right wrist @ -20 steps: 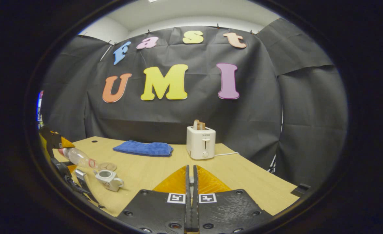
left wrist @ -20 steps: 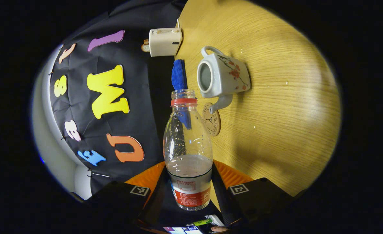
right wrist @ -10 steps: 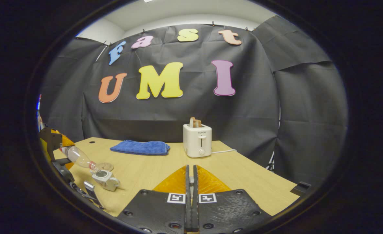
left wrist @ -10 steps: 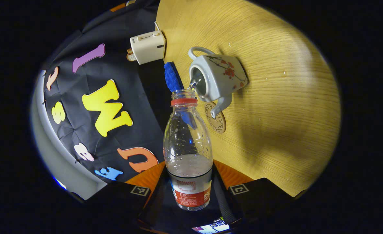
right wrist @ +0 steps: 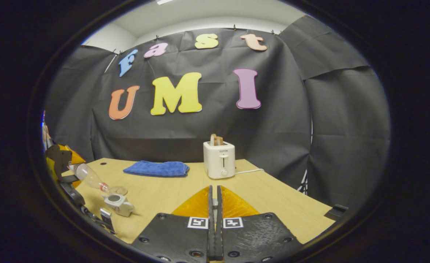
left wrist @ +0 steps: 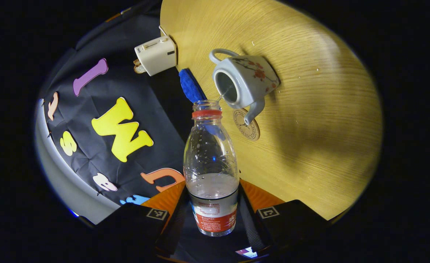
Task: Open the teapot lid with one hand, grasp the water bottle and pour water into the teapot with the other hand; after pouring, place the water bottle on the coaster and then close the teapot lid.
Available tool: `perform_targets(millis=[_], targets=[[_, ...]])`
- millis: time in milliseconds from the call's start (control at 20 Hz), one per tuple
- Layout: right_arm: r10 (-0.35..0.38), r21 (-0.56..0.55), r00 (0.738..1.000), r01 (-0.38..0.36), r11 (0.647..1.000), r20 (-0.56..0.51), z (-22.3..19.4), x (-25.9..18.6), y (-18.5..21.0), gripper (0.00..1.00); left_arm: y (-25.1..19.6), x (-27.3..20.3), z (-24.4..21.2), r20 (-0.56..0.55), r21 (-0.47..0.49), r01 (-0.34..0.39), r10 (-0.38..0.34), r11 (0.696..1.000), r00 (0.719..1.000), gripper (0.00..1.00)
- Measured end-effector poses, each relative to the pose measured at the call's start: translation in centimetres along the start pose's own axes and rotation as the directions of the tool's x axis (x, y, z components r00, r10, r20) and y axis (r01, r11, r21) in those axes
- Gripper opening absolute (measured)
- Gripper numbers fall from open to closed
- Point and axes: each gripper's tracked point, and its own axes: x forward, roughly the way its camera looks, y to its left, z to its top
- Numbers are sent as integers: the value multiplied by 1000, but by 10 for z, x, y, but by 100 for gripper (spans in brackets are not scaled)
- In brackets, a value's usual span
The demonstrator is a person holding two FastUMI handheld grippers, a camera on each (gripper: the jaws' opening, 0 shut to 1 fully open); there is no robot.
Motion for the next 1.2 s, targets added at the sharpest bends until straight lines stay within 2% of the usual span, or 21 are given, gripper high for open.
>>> perform_targets(millis=[300, 350, 400, 550, 750, 1050, 1200], targets=[[0, -3, 1000, 0, 1000, 5, 2, 0, 1, 0, 3, -9, 3, -8, 75, 14, -13, 997, 1000, 75], [-3, -3, 1000, 3, 1000, 7, 3, 0, 0, 0, 5, -10, 3, -13, 87, 19, -18, 996, 1000, 79], [-4, -4, 1000, 4, 1000, 7, 3, 0, -1, 0, 5, -12, 3, -16, 96, 30, -28, 995, 999, 74], [-10, -2, 1000, 10, 1000, 11, 5, 0, -4, 0, 1, -10, 3, -32, 120, 56, -52, 991, 998, 75], [-10, 1, 1000, 10, 1000, 12, 6, -1, -6, 0, 6, -10, 4, -30, 147, 49, -45, 988, 999, 74], [-9, 2, 1000, 9, 1000, 10, 6, 0, -5, 0, 9, -9, 4, -20, 135, 45, -43, 990, 999, 74], [-13, 4, 1000, 13, 1000, 9, 5, -1, -7, 0, 10, -8, 0, 3, 81, 29, -29, 996, 1000, 74]])
